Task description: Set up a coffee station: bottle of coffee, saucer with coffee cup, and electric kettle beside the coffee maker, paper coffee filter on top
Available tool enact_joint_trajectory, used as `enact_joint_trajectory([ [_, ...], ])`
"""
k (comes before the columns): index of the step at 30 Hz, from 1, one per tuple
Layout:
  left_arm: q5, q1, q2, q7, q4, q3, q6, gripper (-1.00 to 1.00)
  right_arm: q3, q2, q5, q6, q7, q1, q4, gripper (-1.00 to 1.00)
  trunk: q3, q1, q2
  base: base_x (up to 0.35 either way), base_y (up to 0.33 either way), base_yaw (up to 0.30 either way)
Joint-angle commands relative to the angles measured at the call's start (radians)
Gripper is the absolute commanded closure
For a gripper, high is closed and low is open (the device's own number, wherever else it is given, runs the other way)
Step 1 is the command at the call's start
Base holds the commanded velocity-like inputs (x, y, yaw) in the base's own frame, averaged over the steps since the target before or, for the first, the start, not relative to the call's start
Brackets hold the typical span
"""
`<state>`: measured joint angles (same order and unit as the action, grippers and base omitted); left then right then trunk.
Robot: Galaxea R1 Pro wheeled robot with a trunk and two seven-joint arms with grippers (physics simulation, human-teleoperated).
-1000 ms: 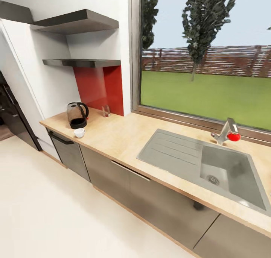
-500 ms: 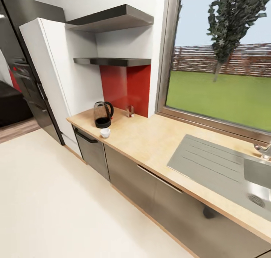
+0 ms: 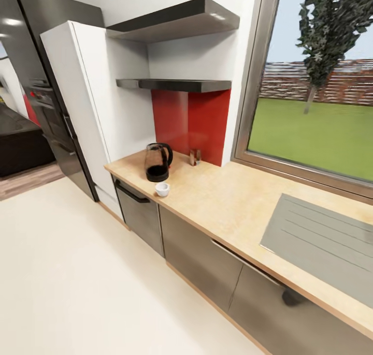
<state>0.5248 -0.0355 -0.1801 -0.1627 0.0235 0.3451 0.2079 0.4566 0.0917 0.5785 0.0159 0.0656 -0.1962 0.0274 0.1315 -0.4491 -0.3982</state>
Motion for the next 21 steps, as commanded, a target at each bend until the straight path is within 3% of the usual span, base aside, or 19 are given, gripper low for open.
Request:
enact_joint_trajectory([
  [1, 0.011, -0.001, 0.0, -0.006, 0.003, 0.008, 0.004, -1.0, 0.009, -0.001, 0.031, 0.0, 0.004, 0.0, 0.001, -1.0, 0.002, -0.001, -0.002, 0.241, 0.253, 0.001],
  [5, 0.011, -0.001, -0.002, -0.006, 0.003, 0.008, 0.004, -1.0, 0.01, -0.003, 0.066, -0.002, 0.005, 0.0, 0.002, -1.0, 0.002, -0.001, -0.002, 0.241, 0.253, 0.0],
  [21, 0.011, -0.001, -0.002, -0.004, 0.003, 0.006, 0.004, -1.0, 0.014, -0.005, 0.066, -0.002, 0.006, 0.0, 0.003, -1.0, 0.002, -0.001, -0.002, 0.241, 0.253, 0.0],
])
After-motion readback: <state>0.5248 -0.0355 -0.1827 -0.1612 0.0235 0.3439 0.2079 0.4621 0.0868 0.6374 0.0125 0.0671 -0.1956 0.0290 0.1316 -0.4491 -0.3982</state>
